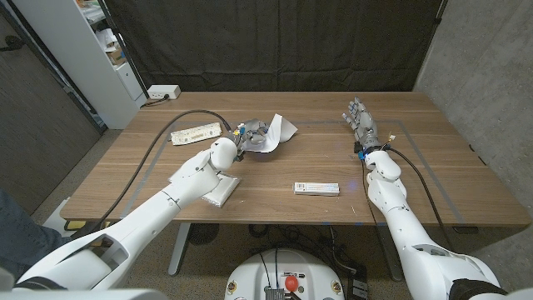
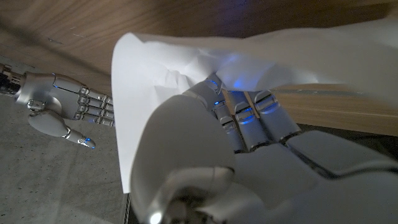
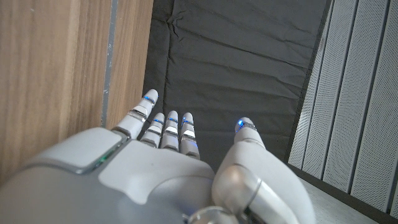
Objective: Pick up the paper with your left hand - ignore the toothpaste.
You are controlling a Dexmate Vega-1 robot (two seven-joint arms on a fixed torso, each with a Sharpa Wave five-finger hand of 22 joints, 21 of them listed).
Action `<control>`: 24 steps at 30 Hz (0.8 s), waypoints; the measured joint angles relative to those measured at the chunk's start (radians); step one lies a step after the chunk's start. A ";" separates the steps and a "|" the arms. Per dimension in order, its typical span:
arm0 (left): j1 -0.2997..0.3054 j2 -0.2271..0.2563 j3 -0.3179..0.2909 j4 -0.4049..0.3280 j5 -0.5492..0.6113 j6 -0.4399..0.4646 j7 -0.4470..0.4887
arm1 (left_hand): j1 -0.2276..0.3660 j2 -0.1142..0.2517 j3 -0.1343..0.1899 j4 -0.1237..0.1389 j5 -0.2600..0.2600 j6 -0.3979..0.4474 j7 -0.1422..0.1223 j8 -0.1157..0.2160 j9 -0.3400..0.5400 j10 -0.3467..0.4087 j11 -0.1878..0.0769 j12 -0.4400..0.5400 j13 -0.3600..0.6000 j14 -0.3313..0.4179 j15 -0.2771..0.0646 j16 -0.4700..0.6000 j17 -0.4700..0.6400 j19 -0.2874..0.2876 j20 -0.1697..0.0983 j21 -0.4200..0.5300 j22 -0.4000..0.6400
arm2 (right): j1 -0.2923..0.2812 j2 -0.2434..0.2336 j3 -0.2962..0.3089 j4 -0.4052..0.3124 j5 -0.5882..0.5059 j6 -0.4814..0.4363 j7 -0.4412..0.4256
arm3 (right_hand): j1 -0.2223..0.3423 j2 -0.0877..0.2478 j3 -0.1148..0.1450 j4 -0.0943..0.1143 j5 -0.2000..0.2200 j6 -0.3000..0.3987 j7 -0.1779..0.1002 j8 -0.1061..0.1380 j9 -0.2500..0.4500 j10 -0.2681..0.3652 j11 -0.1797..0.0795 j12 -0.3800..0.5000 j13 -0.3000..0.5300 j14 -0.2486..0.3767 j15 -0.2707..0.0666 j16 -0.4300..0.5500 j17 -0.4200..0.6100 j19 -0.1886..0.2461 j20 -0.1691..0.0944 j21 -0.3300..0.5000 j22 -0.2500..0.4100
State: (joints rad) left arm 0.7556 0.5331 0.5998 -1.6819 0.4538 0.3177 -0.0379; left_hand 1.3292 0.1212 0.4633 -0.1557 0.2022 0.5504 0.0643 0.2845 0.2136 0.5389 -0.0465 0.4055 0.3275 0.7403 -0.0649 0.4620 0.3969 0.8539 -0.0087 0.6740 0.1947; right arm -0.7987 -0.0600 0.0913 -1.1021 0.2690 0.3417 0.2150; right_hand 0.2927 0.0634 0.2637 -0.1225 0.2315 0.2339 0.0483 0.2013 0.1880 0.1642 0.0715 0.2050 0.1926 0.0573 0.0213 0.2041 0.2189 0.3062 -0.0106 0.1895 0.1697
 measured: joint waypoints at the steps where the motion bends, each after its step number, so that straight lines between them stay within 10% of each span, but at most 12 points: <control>1: 0.002 0.002 -0.002 -0.007 0.000 0.001 0.000 | 0.000 0.000 0.000 0.000 0.000 0.000 0.000 0.000 0.000 0.000 0.000 0.000 0.000 0.000 0.000 0.000 0.000 0.000 0.000 0.003 0.000 | -0.001 0.000 0.000 -0.002 0.000 0.000 0.000 | 0.000 0.000 0.000 0.000 0.000 0.000 0.000 0.000 0.000 0.000 0.000 0.000 0.000 0.000 0.000 0.000 0.000 0.000 0.000 0.000 0.000; 24: 0.037 0.038 -0.039 -0.119 0.012 0.029 -0.017 | -0.005 0.005 0.000 0.000 0.000 0.000 0.000 0.001 0.000 0.005 0.005 0.000 0.010 0.015 -0.005 -0.004 0.014 -0.001 0.000 0.019 0.000 | -0.022 -0.008 -0.006 -0.042 0.012 -0.019 -0.005 | 0.000 0.000 0.000 0.000 0.000 0.000 0.000 0.000 0.000 0.000 0.000 0.000 0.000 0.000 0.000 0.000 0.000 0.000 0.000 0.000 0.000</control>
State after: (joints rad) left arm 0.7928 0.5710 0.5606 -1.8006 0.4661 0.3471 -0.0550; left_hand 1.3238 0.1266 0.4633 -0.1558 0.2022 0.5505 0.0644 0.2852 0.2136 0.5442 -0.0412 0.4055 0.3371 0.7554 -0.0695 0.4580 0.4107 0.8533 -0.0092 0.6927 0.1948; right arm -0.8209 -0.0683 0.0853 -1.1437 0.2813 0.3231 0.2098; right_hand 0.2927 0.0634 0.2637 -0.1225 0.2315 0.2339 0.0483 0.2013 0.1881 0.1642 0.0715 0.2050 0.1926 0.0573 0.0213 0.2041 0.2189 0.3062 -0.0107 0.1895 0.1697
